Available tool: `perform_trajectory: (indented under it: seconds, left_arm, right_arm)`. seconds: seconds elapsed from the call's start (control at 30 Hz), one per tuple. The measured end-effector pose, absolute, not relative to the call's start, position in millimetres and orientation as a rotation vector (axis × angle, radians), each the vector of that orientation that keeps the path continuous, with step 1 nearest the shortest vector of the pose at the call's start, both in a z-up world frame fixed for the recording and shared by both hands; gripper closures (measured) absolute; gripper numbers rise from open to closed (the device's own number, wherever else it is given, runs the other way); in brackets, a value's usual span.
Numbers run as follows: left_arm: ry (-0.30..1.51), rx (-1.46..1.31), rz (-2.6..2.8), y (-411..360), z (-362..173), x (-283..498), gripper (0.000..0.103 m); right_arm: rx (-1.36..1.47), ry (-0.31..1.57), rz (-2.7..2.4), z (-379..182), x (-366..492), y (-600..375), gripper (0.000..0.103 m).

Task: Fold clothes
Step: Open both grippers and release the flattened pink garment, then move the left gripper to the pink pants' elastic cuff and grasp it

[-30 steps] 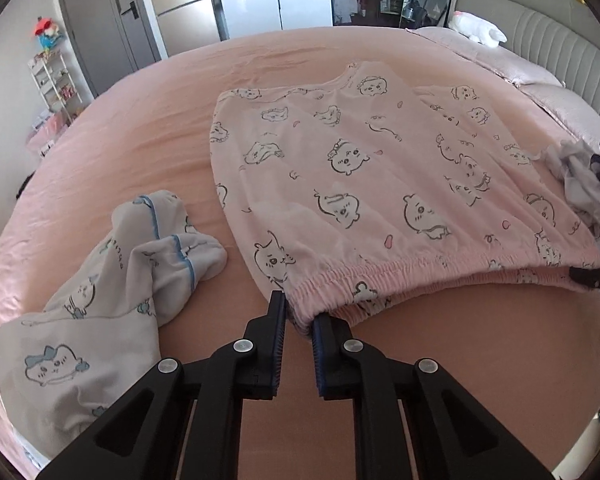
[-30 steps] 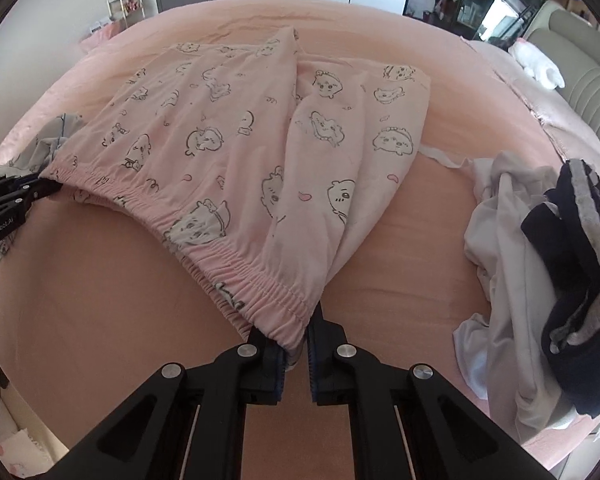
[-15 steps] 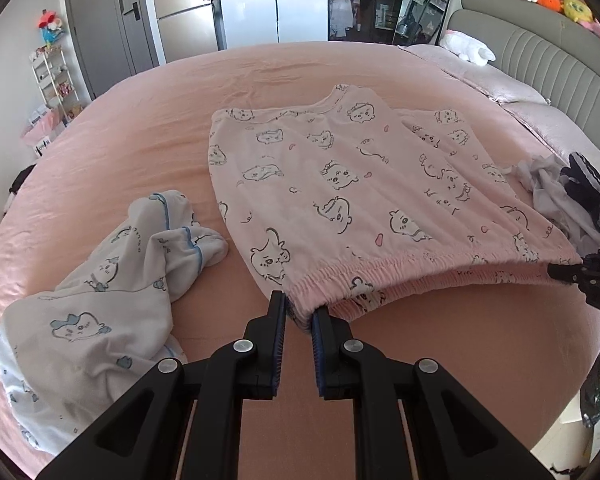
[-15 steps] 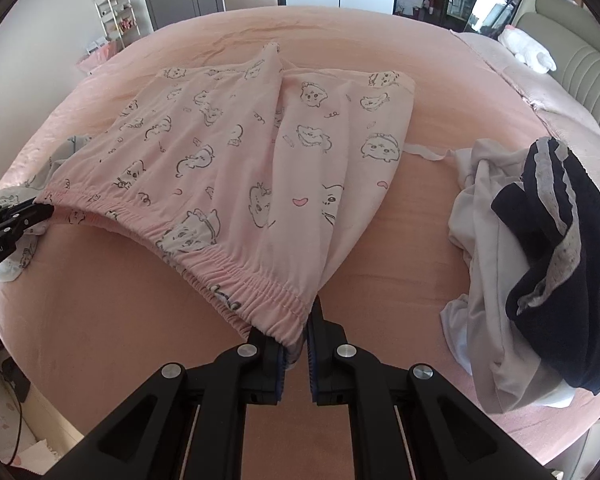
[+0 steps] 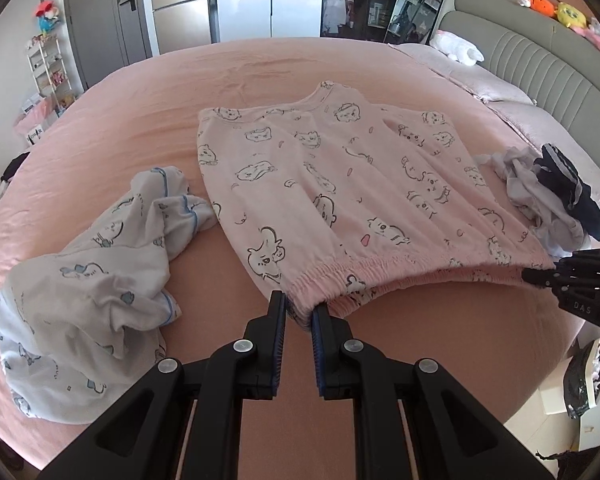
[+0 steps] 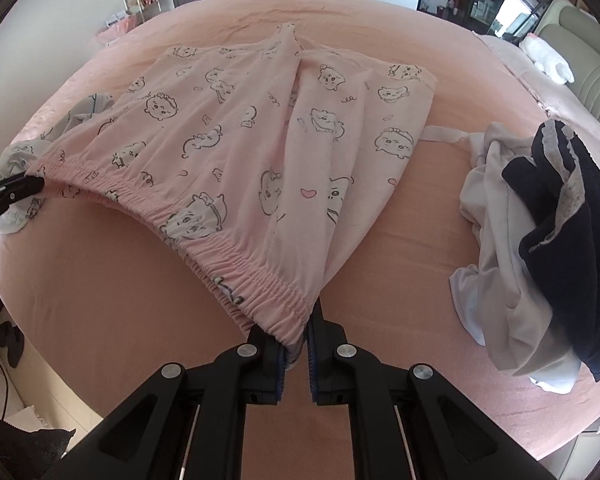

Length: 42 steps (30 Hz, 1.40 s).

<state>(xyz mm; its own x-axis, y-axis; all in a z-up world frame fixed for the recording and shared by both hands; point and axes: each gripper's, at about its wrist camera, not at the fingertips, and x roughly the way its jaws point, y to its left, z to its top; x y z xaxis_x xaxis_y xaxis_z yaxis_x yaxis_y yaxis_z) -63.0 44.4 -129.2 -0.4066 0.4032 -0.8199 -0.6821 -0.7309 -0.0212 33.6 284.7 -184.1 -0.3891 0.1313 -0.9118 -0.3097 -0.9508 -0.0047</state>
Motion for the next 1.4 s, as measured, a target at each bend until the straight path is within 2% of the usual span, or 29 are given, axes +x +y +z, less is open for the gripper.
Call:
perform_trajectory:
  seconds: [0.33,0.67,0.87,0.9,0.93,0.97,1.0,1.03,1.07,1.1,1.13,1.4]
  left_arm:
    - [0.487,-1.129,2.180,35,-133,-58,0.092]
    - [0.370,-1.155,2.168,30,-133,-66,0.092]
    - [0.394,-1.188,2.144,38,-136,-63,0.090]
    - [0.412,-1.191,2.138,39,-137,-62,0.087]
    - [0.428,-1.193,2.137,40,-138,-61,0.085]
    - [0.442,-1.192,2.141,41,-139,-60,0.077]
    - [0.453,-1.191,2.145,41,-139,-59,0.062]
    - [0.455,-1.190,2.148,41,-139,-59,0.051]
    - [0.451,-1.186,2.149,41,-138,-58,0.033]
    - [0.444,-1.181,2.150,41,-137,-58,0.025]
    - [0.440,-1.174,2.152,41,-136,-57,0.025]
    - [0.529,-1.123,2.111,61,-134,-47,0.022]
  right_arm:
    - [-1.589,0.238,2.414,-185,33,280,0.097]
    - [-1.574,0.251,2.404,-183,40,277,0.097]
    - [-1.556,0.289,2.403,-180,42,276,0.094]
    - [-1.560,0.300,2.401,-179,42,277,0.092]
    - [-1.567,0.304,2.390,-179,42,277,0.087]
    - [-1.575,0.308,2.380,-179,42,277,0.076]
    - [-1.574,0.304,2.374,-179,43,276,0.070]
    - [-1.565,0.298,2.379,-177,44,274,0.057]
    - [-1.554,0.292,2.384,-175,46,272,0.048]
    - [-1.542,0.289,2.396,-173,47,270,0.045]
    - [-1.537,0.281,2.405,-170,48,268,0.041]
    - [-1.534,0.273,2.483,-152,42,249,0.034]
